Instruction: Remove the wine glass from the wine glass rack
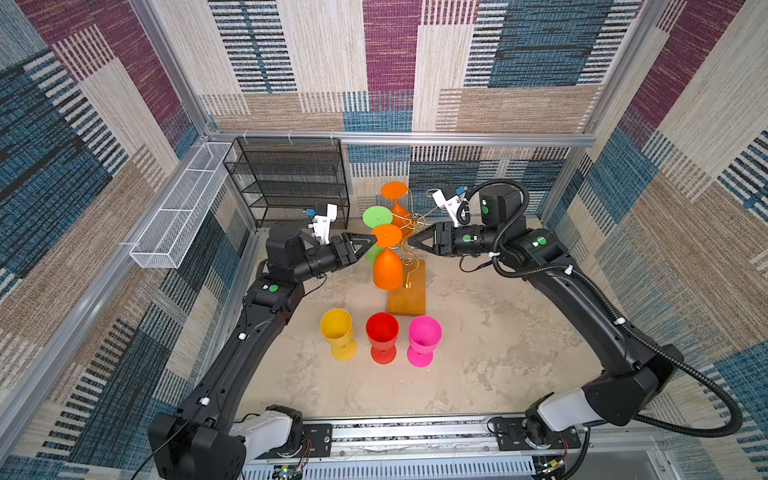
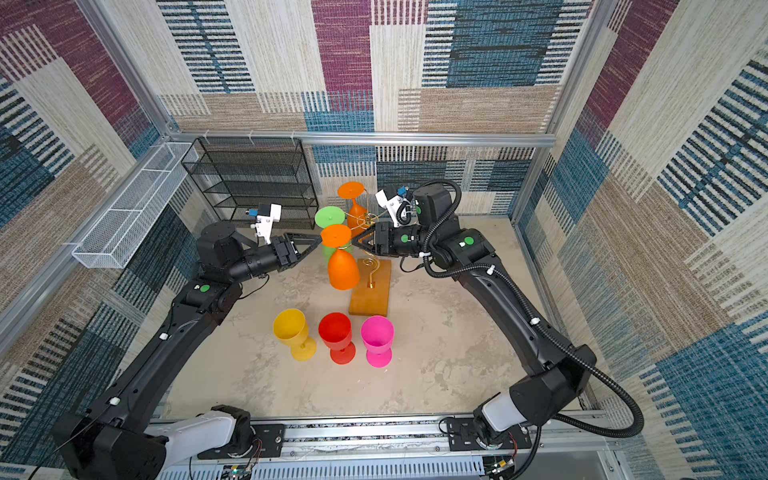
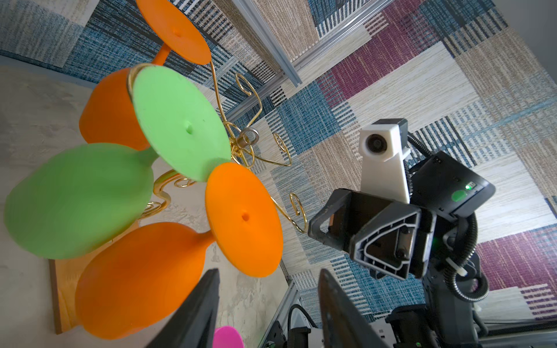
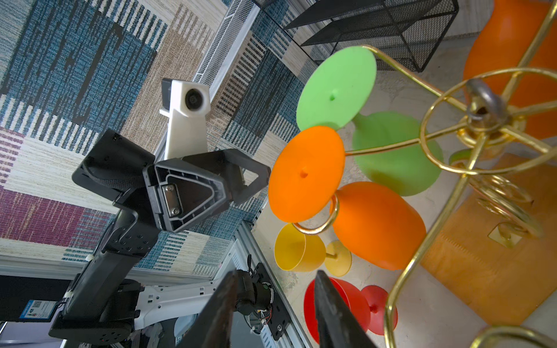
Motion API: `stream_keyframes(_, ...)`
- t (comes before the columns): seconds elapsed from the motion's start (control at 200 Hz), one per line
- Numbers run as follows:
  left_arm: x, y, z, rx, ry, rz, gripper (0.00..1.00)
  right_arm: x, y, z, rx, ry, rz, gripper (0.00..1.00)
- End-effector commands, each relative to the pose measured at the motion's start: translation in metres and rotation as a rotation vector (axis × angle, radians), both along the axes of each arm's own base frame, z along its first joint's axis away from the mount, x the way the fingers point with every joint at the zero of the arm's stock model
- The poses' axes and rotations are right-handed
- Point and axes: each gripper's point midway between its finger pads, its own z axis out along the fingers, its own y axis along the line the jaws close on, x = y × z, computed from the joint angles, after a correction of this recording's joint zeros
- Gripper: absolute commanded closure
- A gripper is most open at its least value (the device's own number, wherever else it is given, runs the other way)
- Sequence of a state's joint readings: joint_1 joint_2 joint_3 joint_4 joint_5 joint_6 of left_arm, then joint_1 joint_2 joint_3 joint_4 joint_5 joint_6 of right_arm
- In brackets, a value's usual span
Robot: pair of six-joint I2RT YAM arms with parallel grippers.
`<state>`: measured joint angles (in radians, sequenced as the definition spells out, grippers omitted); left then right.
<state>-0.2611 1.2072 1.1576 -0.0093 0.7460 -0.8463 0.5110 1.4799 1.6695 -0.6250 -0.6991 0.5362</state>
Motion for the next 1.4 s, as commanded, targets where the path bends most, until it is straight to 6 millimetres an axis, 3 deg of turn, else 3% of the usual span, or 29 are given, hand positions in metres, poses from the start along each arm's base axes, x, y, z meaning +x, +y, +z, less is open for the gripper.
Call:
stream_keyframes(0.0, 0.000, -0.006, 0.016, -0.063, -0.024, -0.041, 0.44, 0.001, -0.001, 0.012, 0.023, -0.053, -0.013, 0.56)
stream_keyframes(0.31, 0.011, -0.009, -0.001, -0.047, 0.027, -0.039, 0.45, -0.001, -0.004, 0.014, 0.028, -0.070, -0.018, 0.56)
stream_keyframes(0.616, 0.017, -0.014, 0.001, -0.046, 0.030, -0.052, 0.49, -0.001, -0.005, 0.010, 0.037, -0.069, -0.017, 0.55)
stream_keyframes(0.821, 0.018, -0.017, 0.000, -0.044, 0.036, -0.061, 0.58, -0.002, -0.007, 0.017, 0.052, -0.080, -0.022, 0.55)
stream_keyframes(0.846, 0.019, -0.017, 0.000, -0.041, 0.036, -0.059, 0.58, -0.002, -0.007, 0.008, 0.044, -0.062, -0.022, 0.56)
stream_keyframes(1.397, 0.012, -0.012, 0.001, -0.001, 0.035, -0.044, 0.92, 0.000, -0.010, 0.011, 0.063, -0.060, -0.027, 0.55)
